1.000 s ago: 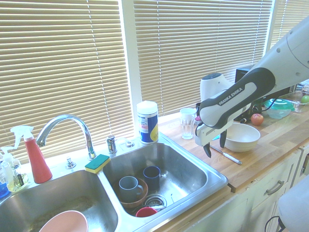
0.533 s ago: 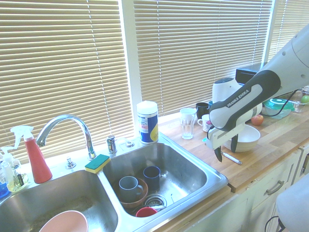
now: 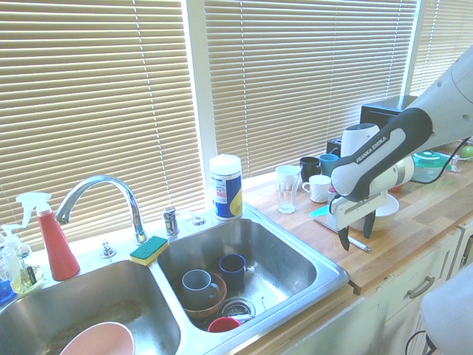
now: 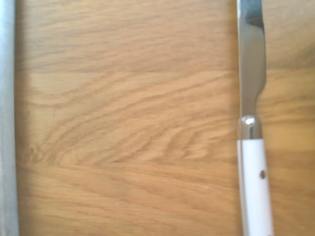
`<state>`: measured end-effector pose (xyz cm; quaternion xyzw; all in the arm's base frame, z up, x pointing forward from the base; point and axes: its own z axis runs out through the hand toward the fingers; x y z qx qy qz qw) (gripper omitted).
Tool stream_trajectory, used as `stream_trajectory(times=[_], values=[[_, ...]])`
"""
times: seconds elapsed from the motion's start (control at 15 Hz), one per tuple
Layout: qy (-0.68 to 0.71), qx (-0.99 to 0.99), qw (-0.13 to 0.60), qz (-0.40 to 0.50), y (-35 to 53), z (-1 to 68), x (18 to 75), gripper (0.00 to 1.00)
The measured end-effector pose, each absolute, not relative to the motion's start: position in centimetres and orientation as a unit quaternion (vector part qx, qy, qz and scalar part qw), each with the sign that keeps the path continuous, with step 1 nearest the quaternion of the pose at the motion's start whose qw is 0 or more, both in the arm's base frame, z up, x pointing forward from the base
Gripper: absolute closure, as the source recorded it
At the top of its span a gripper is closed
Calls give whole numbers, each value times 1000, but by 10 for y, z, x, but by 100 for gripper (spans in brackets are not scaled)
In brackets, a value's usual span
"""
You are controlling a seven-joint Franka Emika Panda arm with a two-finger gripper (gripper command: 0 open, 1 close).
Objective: Put the knife into the sink
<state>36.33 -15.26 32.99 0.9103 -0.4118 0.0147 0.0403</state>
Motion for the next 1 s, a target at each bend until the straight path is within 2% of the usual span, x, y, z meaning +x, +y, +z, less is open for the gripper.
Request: stream_trajectory(times=[0.33, 0.4, 1.0], values=[[-430, 903, 16, -2, -170, 319, 369, 0], [-431, 902, 16, -2, -173, 320, 371, 100], [-436, 900, 14, 0, -177, 312, 378, 100]])
